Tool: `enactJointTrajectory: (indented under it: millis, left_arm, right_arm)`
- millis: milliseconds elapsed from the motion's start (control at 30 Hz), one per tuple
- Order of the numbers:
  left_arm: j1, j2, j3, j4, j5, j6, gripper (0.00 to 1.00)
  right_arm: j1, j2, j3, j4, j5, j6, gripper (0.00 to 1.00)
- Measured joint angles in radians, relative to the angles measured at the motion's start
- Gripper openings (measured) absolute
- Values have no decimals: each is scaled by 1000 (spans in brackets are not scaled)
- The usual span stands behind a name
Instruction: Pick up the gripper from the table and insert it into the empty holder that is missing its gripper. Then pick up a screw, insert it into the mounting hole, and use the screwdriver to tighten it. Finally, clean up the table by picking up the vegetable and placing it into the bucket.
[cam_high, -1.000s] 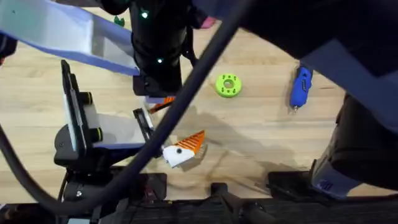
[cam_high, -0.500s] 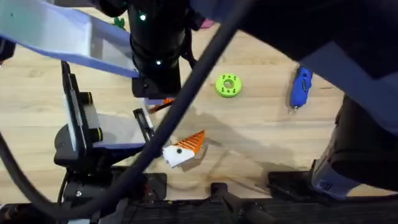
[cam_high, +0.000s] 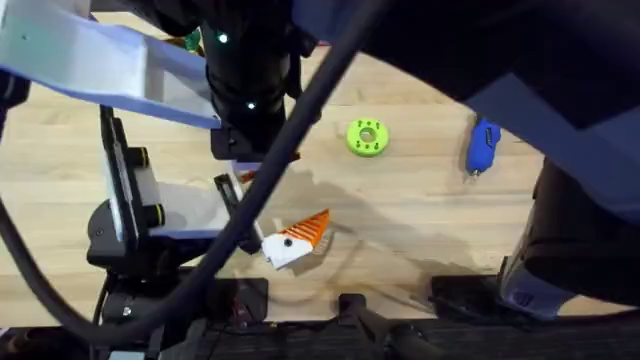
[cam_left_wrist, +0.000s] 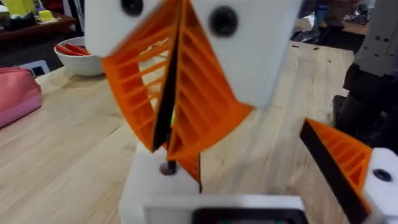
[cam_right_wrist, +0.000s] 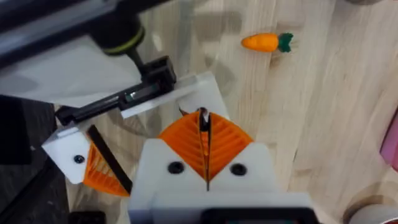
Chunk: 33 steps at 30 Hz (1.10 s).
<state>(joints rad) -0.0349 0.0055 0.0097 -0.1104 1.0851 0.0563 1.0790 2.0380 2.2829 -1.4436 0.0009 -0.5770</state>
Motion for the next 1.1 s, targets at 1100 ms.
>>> enactJointTrajectory:
  millis: [1100]
  left_arm:
    - [0,1,0,-1,0,-11,986]
  right_arm:
    - [0,37,3,0,2,5,6]
